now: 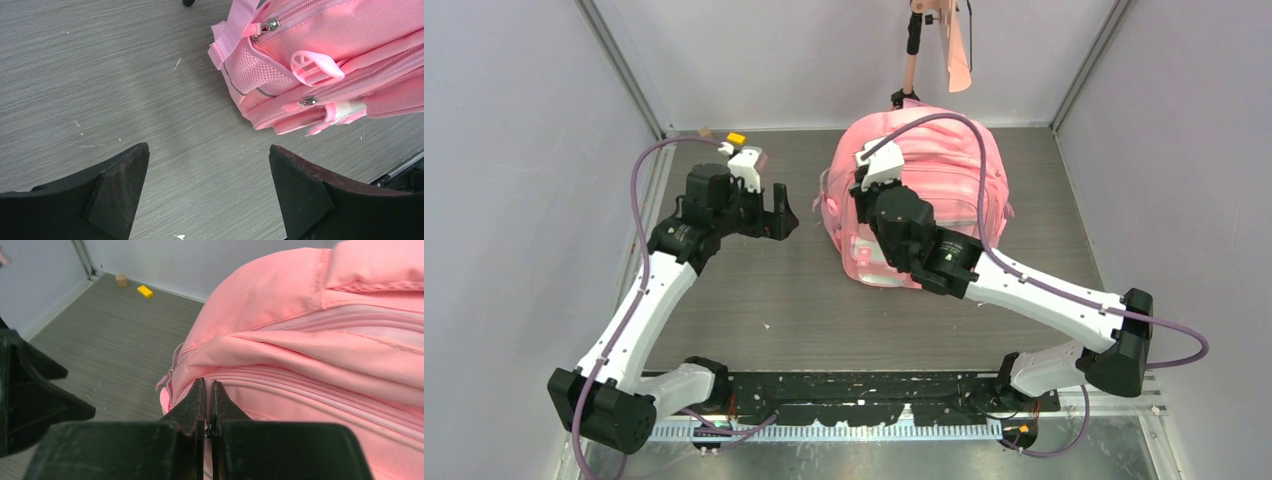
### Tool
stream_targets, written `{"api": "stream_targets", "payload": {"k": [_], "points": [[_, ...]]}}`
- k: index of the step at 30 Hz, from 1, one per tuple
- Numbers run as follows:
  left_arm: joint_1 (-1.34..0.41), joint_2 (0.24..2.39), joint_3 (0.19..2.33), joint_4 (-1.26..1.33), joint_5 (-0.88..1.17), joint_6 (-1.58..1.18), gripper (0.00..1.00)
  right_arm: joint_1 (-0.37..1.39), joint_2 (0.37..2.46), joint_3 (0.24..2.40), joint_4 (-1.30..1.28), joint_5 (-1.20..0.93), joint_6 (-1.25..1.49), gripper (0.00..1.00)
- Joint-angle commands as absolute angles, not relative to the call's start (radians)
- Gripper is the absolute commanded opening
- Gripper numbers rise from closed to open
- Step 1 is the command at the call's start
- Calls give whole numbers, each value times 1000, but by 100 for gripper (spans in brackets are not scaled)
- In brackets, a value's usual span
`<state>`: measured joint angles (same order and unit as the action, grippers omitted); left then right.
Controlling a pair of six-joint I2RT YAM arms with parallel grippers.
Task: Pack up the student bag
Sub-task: Zip the student bag at the center of the board.
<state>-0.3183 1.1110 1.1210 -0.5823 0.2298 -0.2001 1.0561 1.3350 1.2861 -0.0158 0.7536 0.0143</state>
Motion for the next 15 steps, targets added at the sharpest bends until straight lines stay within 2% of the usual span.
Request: {"api": "stream_targets", "payload": {"k": [1,9,15], "points": [[-288,1069,1122,-562,286,-211,94,1109,1381,1354,-88,721,-145,0],[-280,1071,1111,-543,311,-234,94,1157,1492,1424,-192,812,-299,1],[-268,1076,1109,-541,312,-246,94,1200,1566,1396,-209,870,-355,1]]}}
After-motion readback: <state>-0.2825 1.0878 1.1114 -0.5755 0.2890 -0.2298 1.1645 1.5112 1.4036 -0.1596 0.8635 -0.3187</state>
